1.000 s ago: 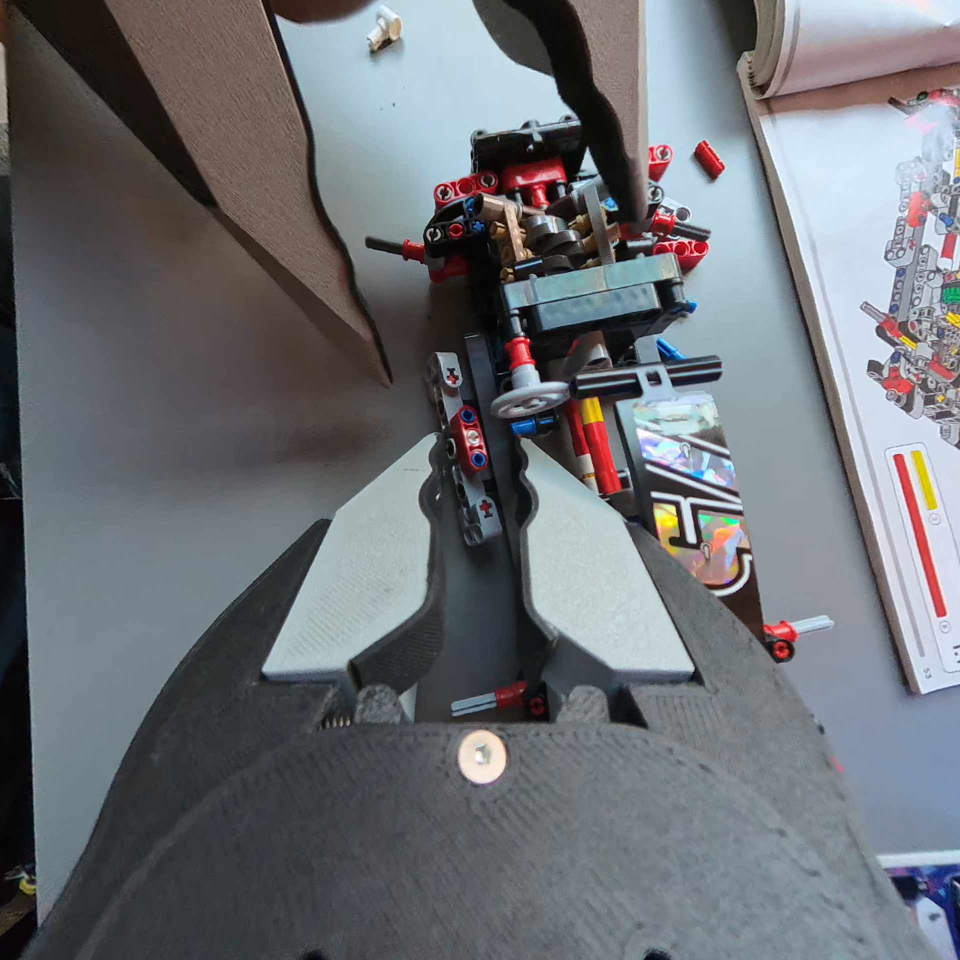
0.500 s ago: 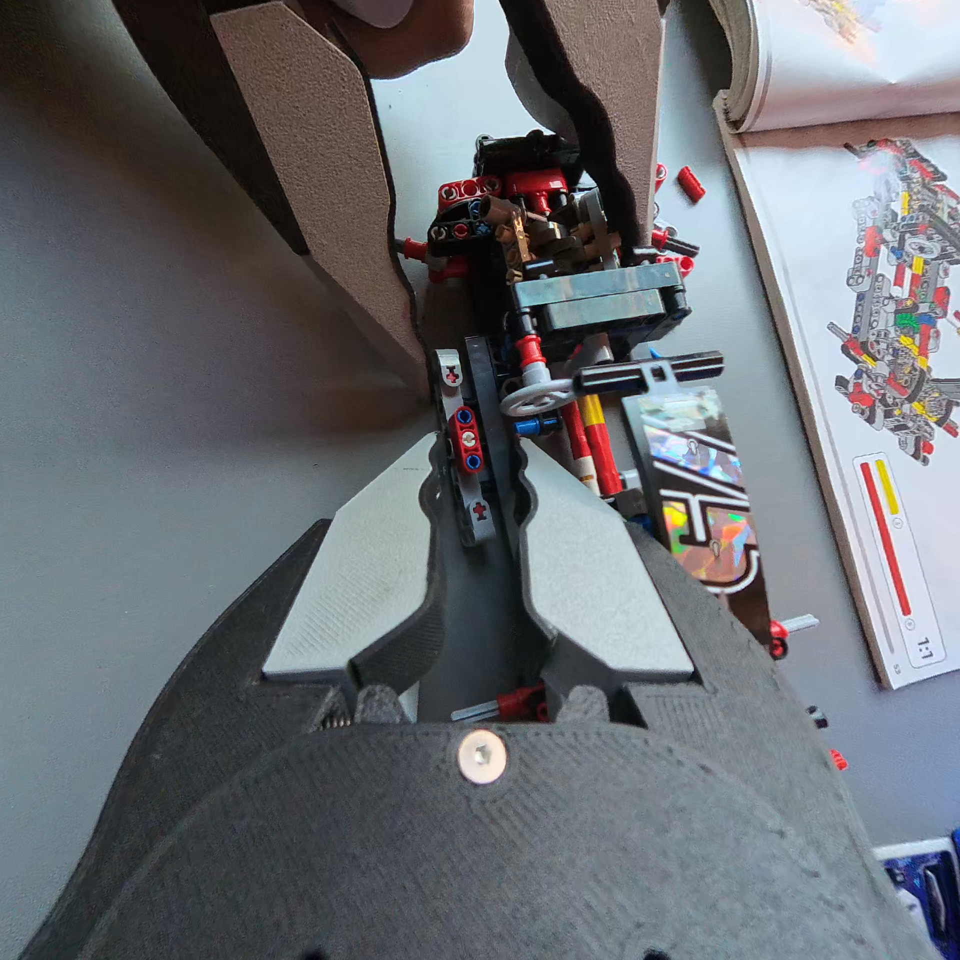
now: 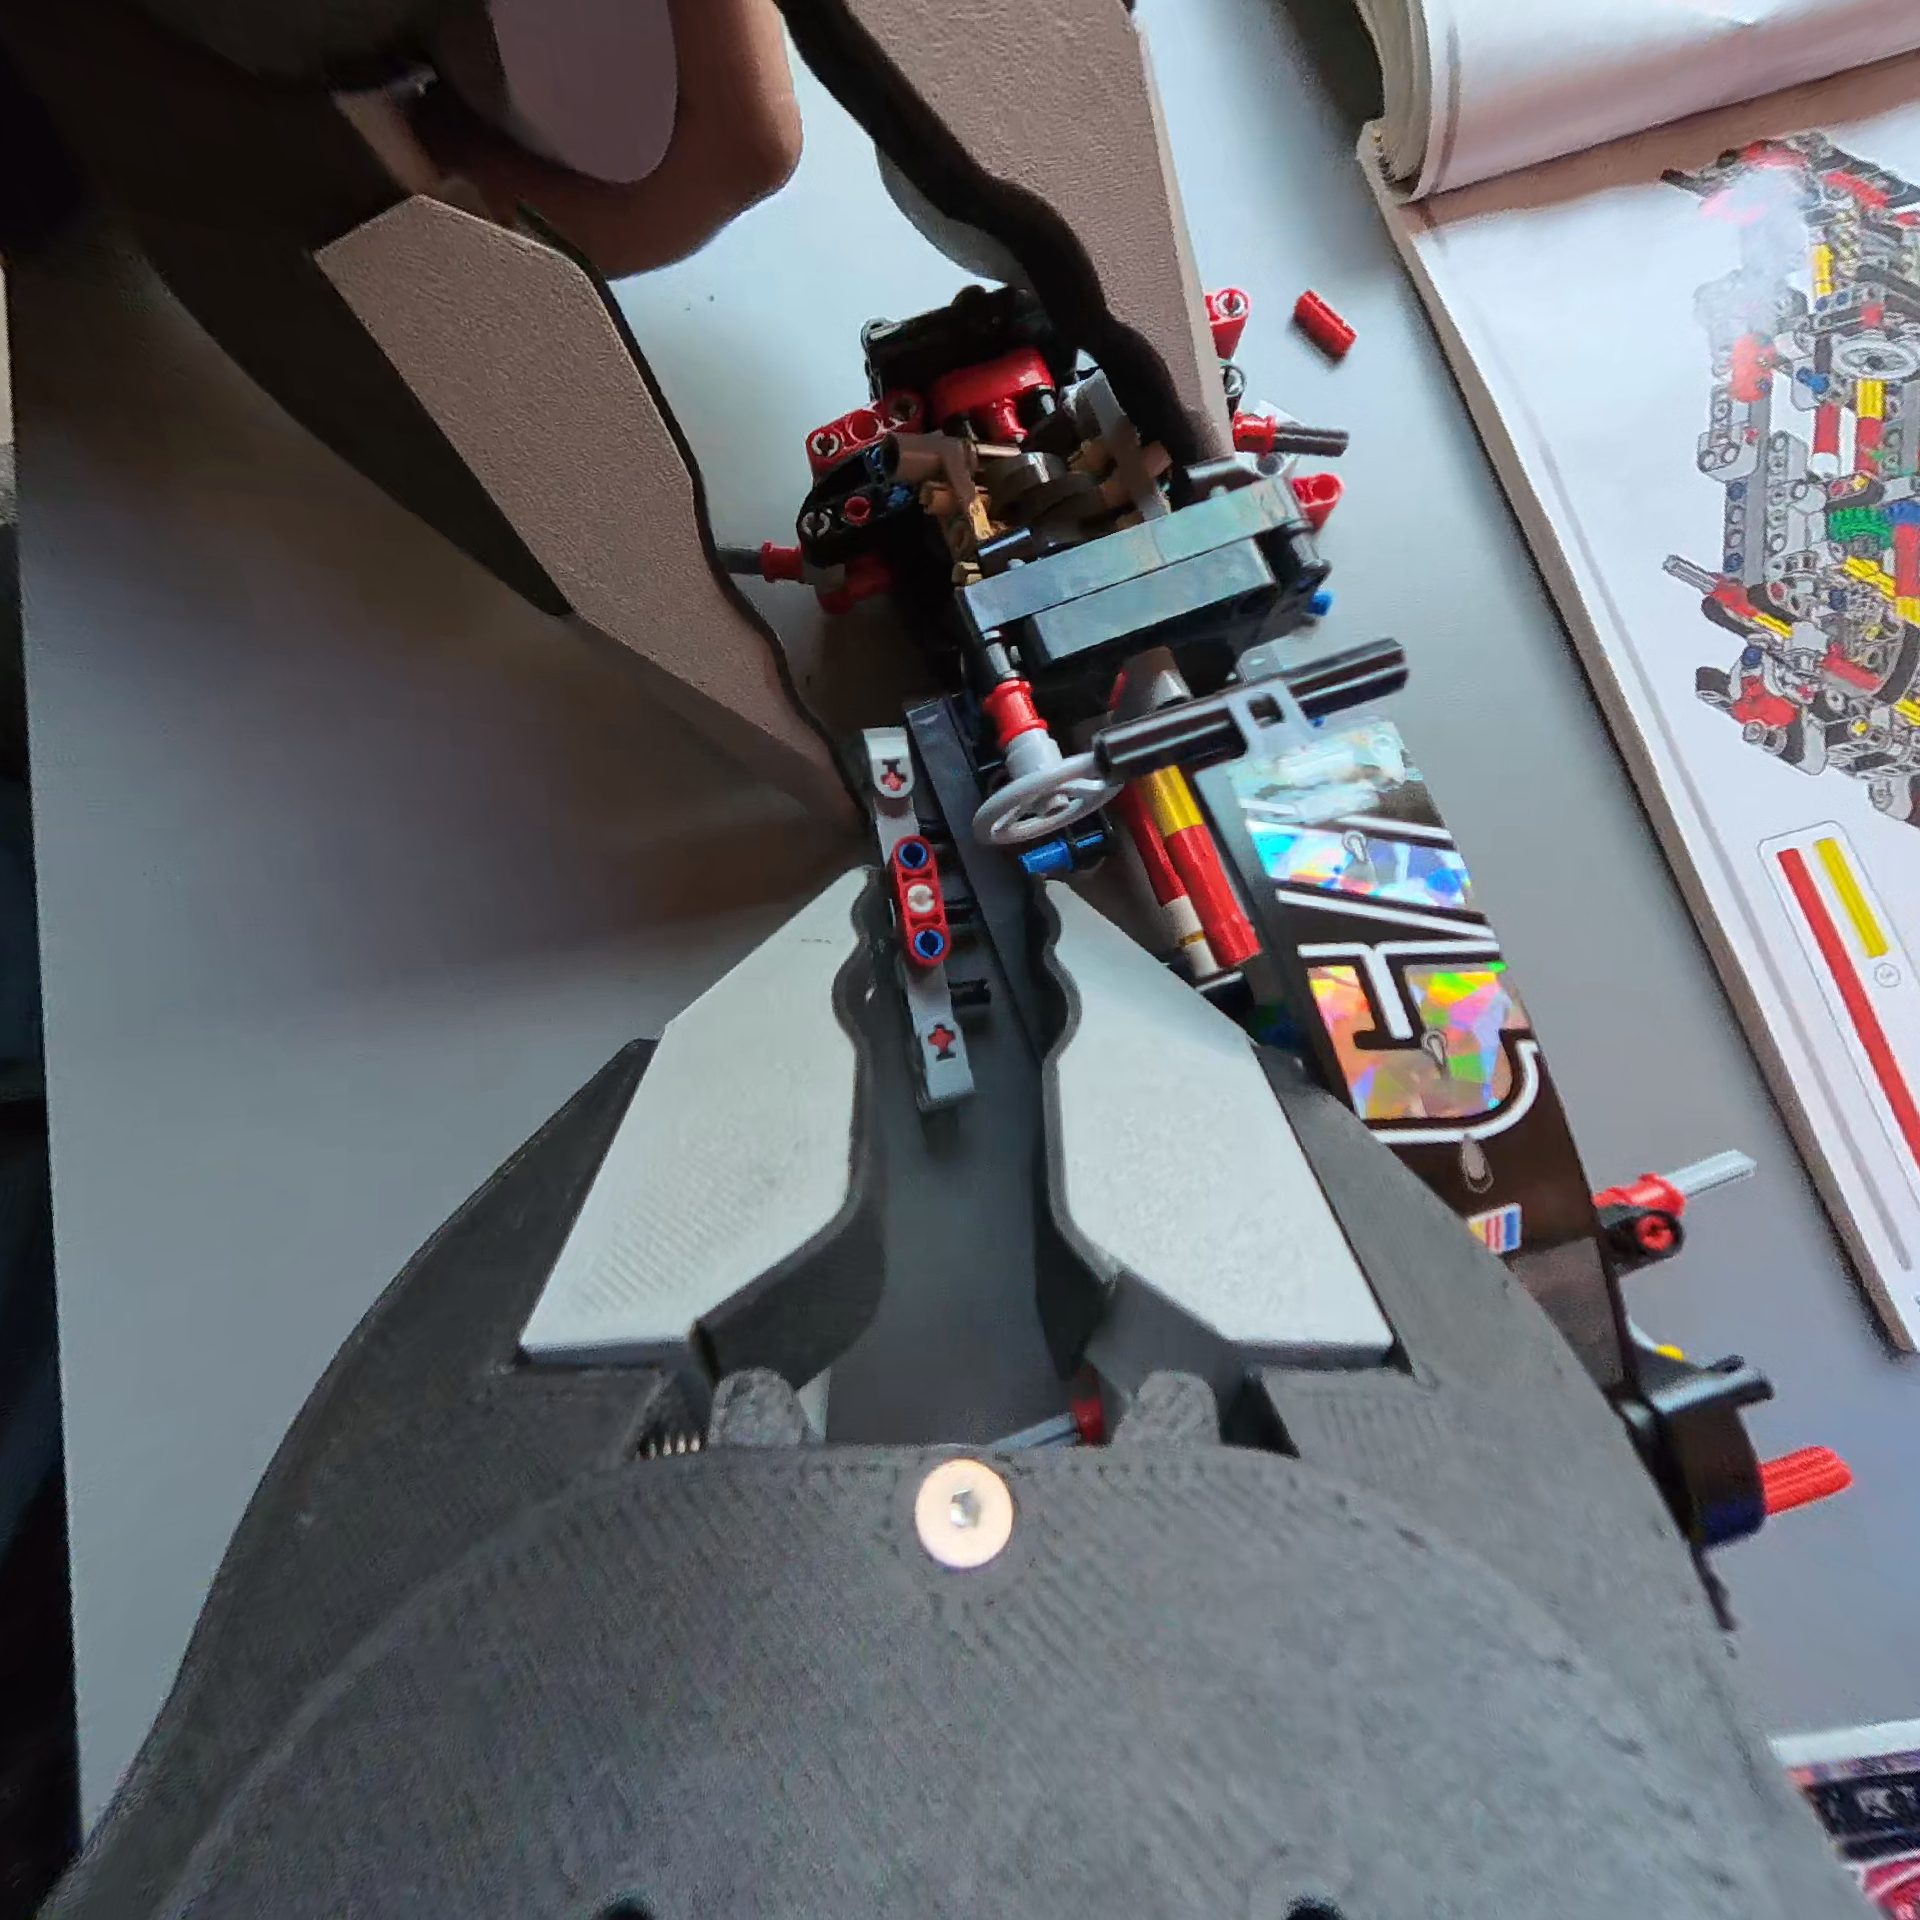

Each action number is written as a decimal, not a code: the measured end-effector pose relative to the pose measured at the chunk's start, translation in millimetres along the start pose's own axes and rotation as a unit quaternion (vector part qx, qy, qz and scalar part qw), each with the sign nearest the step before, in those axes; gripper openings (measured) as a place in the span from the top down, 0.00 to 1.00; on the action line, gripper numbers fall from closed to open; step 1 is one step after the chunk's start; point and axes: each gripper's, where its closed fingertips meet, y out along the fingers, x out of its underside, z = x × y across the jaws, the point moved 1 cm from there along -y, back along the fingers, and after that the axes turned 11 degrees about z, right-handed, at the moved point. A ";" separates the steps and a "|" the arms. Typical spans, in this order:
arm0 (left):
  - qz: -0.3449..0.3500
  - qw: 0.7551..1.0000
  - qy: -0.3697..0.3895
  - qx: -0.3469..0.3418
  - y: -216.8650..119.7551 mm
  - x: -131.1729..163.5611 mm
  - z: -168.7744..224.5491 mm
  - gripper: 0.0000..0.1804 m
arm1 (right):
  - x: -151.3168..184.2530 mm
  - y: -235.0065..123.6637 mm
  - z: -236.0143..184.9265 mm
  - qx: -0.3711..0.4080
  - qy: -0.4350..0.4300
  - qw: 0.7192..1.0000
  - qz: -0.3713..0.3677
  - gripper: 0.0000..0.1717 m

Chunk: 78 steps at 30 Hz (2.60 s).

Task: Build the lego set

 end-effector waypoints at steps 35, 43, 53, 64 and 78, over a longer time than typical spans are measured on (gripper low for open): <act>0.031 0.999 -0.004 -0.030 -2.5 0.5 -2.3 0.54 | 3.1 3.4 5.9 -0.009 -0.076 0.997 -0.020 0.84; 0.030 0.999 -0.012 -0.038 -2.8 0.7 -3.4 0.53 | 3.9 5.0 7.2 -0.019 -0.086 0.996 -0.024 0.87; 0.019 0.999 -0.019 -0.037 -3.9 1.7 -4.5 0.54 | 3.7 6.3 6.1 0.003 -0.112 0.994 -0.013 0.87; 0.022 0.999 -0.014 -0.046 -2.5 1.4 -5.5 0.54 | 3.4 4.4 7.5 -0.006 -0.097 0.995 -0.005 0.85; 0.030 0.998 -0.011 -0.048 -3.3 1.0 -3.8 0.54 | 15.3 -13.2 15.4 -0.031 -0.158 0.981 -0.111 0.85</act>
